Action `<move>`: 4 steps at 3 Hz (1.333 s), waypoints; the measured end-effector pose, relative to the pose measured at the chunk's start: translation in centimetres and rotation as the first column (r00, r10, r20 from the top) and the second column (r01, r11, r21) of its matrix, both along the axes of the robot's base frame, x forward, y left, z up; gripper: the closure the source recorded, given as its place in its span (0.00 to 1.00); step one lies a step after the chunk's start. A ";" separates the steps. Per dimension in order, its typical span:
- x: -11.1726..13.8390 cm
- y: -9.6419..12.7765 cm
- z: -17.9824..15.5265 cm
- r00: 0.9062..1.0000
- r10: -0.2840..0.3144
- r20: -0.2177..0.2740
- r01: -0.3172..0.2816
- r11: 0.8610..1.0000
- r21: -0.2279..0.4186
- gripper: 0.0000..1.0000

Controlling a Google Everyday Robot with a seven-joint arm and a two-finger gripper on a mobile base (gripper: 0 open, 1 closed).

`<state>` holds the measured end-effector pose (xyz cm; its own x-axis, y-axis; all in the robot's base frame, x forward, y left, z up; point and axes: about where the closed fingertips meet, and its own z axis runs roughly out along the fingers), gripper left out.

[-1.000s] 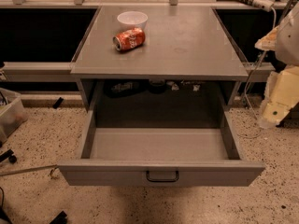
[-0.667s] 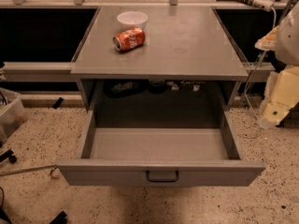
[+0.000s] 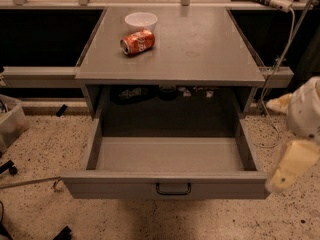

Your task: Close top drawer

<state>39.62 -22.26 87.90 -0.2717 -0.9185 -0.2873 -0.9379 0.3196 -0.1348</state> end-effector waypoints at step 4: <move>-7.2 -0.2 -13.4 0.974 0.021 -0.225 -0.012 0.999 0.040 0.00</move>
Offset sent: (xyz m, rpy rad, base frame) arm -0.0869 -0.0021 -0.1624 0.0456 0.2793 0.0223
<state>32.43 -22.41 74.54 -0.3182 -0.9130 -0.2553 -0.9480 0.3044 0.0929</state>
